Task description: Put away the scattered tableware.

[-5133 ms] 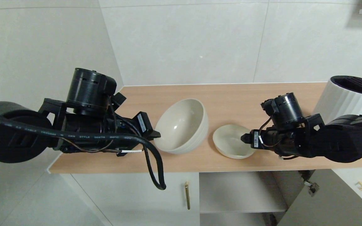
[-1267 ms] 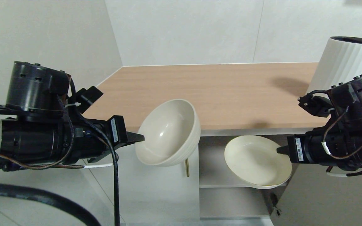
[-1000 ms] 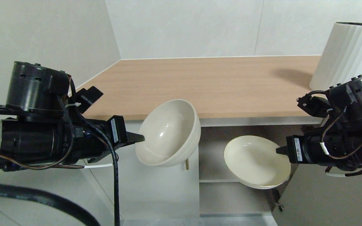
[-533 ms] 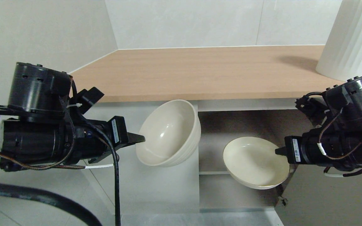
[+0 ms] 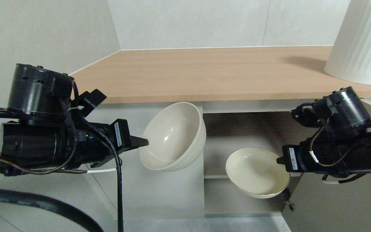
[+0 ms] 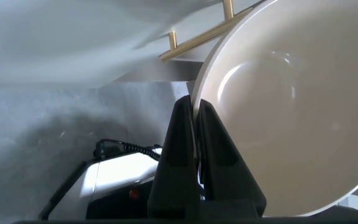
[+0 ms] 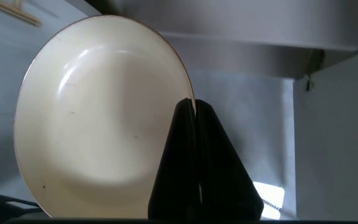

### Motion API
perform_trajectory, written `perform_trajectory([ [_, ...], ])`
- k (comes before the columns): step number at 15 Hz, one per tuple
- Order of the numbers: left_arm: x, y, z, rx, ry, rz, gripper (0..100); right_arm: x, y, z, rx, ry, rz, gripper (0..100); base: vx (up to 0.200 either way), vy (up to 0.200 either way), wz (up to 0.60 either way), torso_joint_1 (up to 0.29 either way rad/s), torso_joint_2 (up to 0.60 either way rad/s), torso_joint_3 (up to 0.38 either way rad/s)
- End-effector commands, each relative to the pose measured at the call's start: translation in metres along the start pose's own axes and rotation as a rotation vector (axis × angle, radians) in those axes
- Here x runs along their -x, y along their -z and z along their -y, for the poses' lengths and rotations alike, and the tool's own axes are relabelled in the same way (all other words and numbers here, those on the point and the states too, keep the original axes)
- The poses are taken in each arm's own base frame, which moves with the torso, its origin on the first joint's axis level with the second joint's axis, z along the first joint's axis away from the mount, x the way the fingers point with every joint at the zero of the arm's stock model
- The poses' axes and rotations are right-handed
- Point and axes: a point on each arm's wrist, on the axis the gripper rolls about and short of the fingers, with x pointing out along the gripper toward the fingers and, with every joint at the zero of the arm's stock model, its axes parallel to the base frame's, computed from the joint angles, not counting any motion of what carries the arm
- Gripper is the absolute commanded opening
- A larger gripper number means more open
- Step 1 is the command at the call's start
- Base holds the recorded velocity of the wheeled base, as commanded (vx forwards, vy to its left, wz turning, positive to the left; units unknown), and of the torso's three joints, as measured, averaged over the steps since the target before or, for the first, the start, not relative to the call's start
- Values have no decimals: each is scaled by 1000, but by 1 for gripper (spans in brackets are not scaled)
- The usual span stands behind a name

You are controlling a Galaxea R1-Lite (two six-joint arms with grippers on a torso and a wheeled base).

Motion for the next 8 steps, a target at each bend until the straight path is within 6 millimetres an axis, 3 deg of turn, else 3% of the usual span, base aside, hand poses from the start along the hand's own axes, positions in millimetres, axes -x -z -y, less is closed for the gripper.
perform_trajectory([
  [1,0,0,0,0,0,-2,0,-40,8,-1,12,47,-99,0,0,0,0,0,0,0],
  [8,0,4,0,-36,1,-14,0,-131,25,9,-24,160,-133,0,0,0,0,0,0,0],
])
